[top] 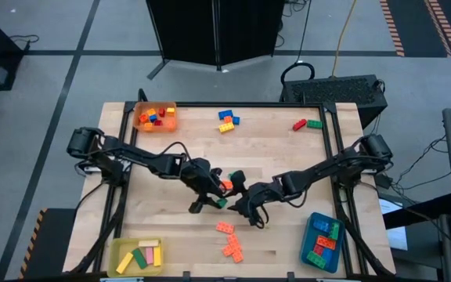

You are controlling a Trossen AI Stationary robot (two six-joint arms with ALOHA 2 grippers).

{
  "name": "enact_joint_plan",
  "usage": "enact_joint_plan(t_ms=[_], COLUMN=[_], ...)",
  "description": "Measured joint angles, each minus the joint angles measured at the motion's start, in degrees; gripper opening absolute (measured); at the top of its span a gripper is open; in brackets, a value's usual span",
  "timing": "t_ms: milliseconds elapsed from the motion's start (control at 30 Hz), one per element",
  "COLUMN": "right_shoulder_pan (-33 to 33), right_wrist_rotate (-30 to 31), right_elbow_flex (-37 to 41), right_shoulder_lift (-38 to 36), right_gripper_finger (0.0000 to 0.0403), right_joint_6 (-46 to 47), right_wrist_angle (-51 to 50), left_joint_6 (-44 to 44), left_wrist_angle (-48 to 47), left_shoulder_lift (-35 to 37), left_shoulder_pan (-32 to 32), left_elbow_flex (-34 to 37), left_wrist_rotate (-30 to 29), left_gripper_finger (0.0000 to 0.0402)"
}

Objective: Sort blocks by size
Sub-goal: Put the green 8 stud game piece into the blue bin

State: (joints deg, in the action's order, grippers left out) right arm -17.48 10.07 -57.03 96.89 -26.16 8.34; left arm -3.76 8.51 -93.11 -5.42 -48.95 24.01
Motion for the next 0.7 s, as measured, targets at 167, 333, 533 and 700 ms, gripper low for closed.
enact_joint_plan(t_ms=[167,333,533,700], right_shoulder_pan=[0.7,0.7,0.7,0.8], right_wrist_rotate=[0.0,0.0,0.0,-3.3], right_elbow_flex=[-2.3,-5.5,-7.1,-7.1], right_shoulder_lift=[2.4,3.9,4.3,4.3], right_gripper_finger=[0.0196,0.0196,0.0192,0.0156], right_joint_6=[-0.7,-2.1,-1.7,-1.7], right_wrist_angle=[-1.3,-4.8,-8.2,-9.0], left_joint_6=[-0.2,-1.1,-1.2,-1.2], left_wrist_angle=[-2.7,-4.6,-4.7,-4.3], left_shoulder_lift=[-0.3,-1.3,-1.4,-1.4], left_shoulder_pan=[0.1,0.1,0.1,0.0], left_elbow_flex=[-2.2,-3.7,-3.6,-3.6], left_wrist_rotate=[0.0,0.0,-0.1,0.0], left_gripper_finger=[0.0128,0.0128,0.0128,0.0128])
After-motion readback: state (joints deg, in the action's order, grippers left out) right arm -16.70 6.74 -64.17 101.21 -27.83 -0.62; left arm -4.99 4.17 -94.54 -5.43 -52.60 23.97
